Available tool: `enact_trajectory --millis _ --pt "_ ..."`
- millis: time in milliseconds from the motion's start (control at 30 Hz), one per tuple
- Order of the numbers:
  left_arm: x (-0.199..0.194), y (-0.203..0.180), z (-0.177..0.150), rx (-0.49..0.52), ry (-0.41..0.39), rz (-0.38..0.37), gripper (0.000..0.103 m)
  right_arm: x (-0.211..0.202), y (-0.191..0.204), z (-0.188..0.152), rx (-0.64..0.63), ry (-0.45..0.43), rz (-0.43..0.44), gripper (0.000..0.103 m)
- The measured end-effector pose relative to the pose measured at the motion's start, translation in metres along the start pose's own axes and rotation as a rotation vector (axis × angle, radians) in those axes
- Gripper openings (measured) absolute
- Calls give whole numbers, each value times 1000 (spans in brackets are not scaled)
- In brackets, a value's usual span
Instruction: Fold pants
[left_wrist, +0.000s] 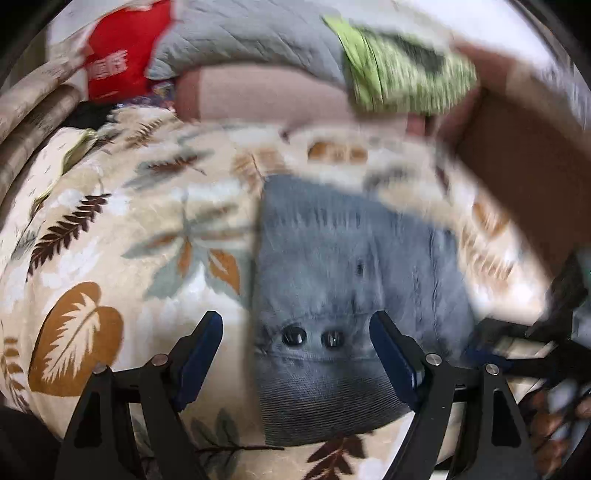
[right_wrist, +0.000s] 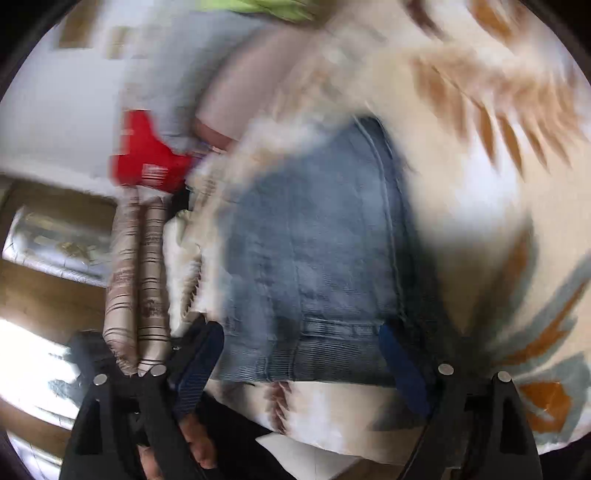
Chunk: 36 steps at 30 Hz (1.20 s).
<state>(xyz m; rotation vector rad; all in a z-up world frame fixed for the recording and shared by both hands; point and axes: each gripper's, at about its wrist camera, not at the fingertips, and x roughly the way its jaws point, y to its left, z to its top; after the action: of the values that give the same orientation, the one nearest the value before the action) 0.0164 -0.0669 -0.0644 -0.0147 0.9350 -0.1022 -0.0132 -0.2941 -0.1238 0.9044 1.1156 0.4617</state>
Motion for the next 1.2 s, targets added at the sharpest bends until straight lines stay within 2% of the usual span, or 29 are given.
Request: enact_trajectory --millis 33,100,167,233,267,333,467,600,667,700,733,767,800,867,900,933,967,1000,1067,1100,1200 --pt "16 -6 -6 44 61 21 85 -7 0 2 3 -10 11 86" --pt "13 -1 -10 2 26 -6 86 -14 18 13 -24 10 -43 87" --pt "15 2 -9 -5 40 -29 86 -29 51 28 -131 -32 -94 87" --pt "18 5 -12 -15 35 -49 88 -26 89 50 -219 -20 -125 87" --pt "19 6 -13 -25 35 -62 88 -18 106 62 -263 2 -171 87" --pt "23 4 -16 -15 56 -93 88 10 144 85 -378 58 -271 87" --pt "26 6 -19 -25 60 -132 88 103 200 121 -554 247 -458 87" --pt "30 11 -17 -36 73 -178 88 177 214 139 -645 372 -613 87" --pt "31 10 -17 -23 69 -182 88 214 205 143 -630 460 -665 87" --pt "31 10 -16 -22 69 -187 88 231 194 143 -623 510 -708 76" --pt "31 11 -16 -23 68 -191 88 242 188 144 -620 525 -749 59" --pt "31 12 -16 -27 69 -198 88 246 181 147 -598 519 -771 47" --pt "32 12 -15 -29 70 -203 88 243 177 151 -564 483 -752 47" --pt "32 11 -16 -25 63 -200 88 224 176 159 -523 349 -714 49" --pt "31 10 -17 -24 57 -195 88 209 176 163 -493 279 -679 56" --pt "31 12 -18 -27 53 -195 88 196 175 164 -475 226 -681 59" --pt "30 12 -18 -30 50 -196 88 175 174 165 -454 152 -679 62" --pt "29 13 -19 -38 46 -203 88 152 171 164 -429 107 -636 62" --pt "25 16 -20 -59 37 -216 88 107 164 156 -377 49 -544 66" --pt "22 18 -20 -71 33 -221 88 88 161 149 -361 28 -510 73" --pt "6 20 -18 -89 -11 -212 88 34 135 116 -310 25 -397 75"
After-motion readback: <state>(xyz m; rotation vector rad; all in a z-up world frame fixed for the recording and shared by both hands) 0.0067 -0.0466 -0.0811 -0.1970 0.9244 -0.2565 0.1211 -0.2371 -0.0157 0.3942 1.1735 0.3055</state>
